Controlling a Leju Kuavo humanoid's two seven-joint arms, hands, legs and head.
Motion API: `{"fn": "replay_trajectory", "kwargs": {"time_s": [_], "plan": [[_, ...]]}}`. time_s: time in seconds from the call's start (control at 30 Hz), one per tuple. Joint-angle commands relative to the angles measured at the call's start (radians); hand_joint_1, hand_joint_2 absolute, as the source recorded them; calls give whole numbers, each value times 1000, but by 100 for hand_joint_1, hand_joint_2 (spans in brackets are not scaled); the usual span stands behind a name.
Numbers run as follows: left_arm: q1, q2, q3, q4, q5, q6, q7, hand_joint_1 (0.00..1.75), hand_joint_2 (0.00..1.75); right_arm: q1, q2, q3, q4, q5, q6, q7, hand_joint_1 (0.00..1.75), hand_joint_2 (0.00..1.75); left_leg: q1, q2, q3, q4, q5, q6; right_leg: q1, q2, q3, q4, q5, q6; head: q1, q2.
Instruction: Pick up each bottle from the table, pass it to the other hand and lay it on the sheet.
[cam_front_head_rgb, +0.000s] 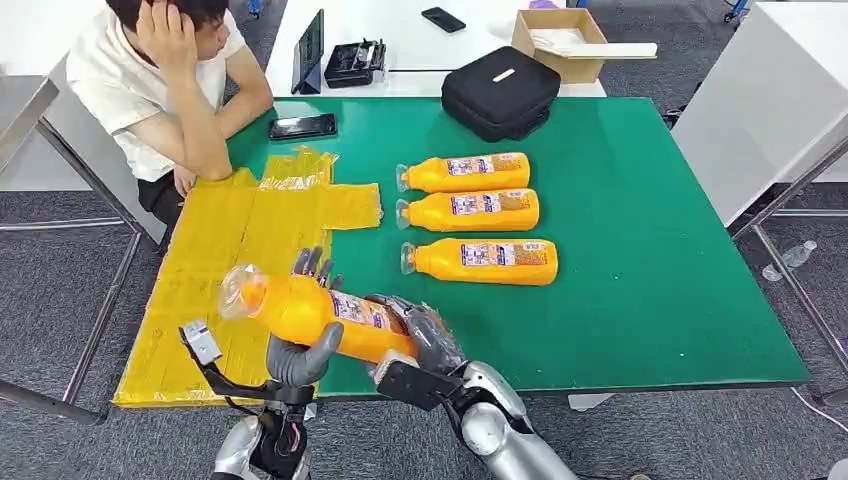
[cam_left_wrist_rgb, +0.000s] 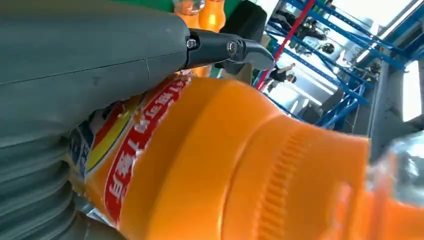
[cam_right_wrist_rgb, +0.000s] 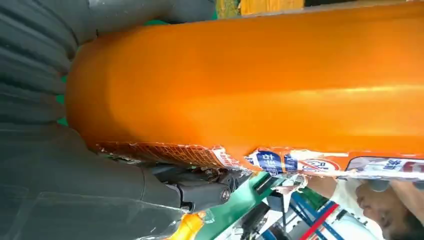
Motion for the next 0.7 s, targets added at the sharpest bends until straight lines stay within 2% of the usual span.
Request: {"fn": "replay_trajectory", "kwargs": {"time_s": [0.03, 0.33, 0.4, 0.43, 0.47, 0.5, 0.57, 0.6, 0.63, 0.7], "plan": [[-69, -38, -16, 61, -161, 103, -73, 175, 175, -19, -14, 43, 21, -50, 13, 9, 175, 175, 1, -1, 1, 0, 0, 0, 1, -2, 2, 0, -1, -2, 0, 0], [-66, -41, -2, 49, -167, 111, -71, 175, 175, -10, -17, 42, 27, -51, 14, 11, 173, 175, 1, -1, 0, 0, 0, 0, 1, -1, 1, 0, 0, -2, 0, 0], [-66, -41, -2, 51, -166, 112, -71, 175, 175, -10, -13, 38, 30, -55, 13, 11, 171, 175, 1, -1, 4, 1, -2, 0, 2, -3, 6, 0, -2, -5, 0, 0], [-66, -41, 1, 44, -193, 144, -86, 175, 175, -3, -6, 27, 31, -58, 12, 12, 157, 175, 1, -1, 1, 0, 0, 0, 1, -2, 1, 0, -1, -2, 0, 0], [-65, -41, 7, 35, -204, 162, -91, 175, 175, 7, 3, 14, 32, -68, 13, 12, 126, 175, 1, -1, 3, 1, -1, 0, 2, -2, 4, 0, -2, -4, 0, 0], [-66, -41, 11, 26, -229, 182, -98, 175, 175, 12, 8, 12, 34, -68, 12, 12, 133, 175, 0, -1, 2, 0, -1, 0, 1, -2, 2, 0, -1, -3, 0, 0], [-63, -41, 20, 4, -265, 211, -103, 175, 175, 24, 28, -2, 48, -74, 10, 13, 133, 175, 1, -1, 2, 1, -1, 0, 2, -3, 4, 0, -2, -3, 0, 0], [-61, -41, 29, -9, -272, 218, -96, 175, 175, 35, 46, -15, 58, -83, 8, 10, 21, 175, 1, -1, 2, 0, -1, 0, 1, -3, 3, 0, -1, -3, 0, 0], [-58, -41, 38, -20, -278, 224, -91, 175, 175, 48, 66, -30, 64, -96, 9, 5, 0, 175, 1, -1, 4, 0, -2, 0, 2, -3, 5, 0, -2, -4, 0, 0], [-57, -41, 44, -29, -284, 227, -87, 175, 175, 54, 79, -40, 74, -105, 10, 3, 0, 175, 1, -1, 1, 0, -1, 0, 1, -2, 2, 0, -1, -2, 0, 0]]}}
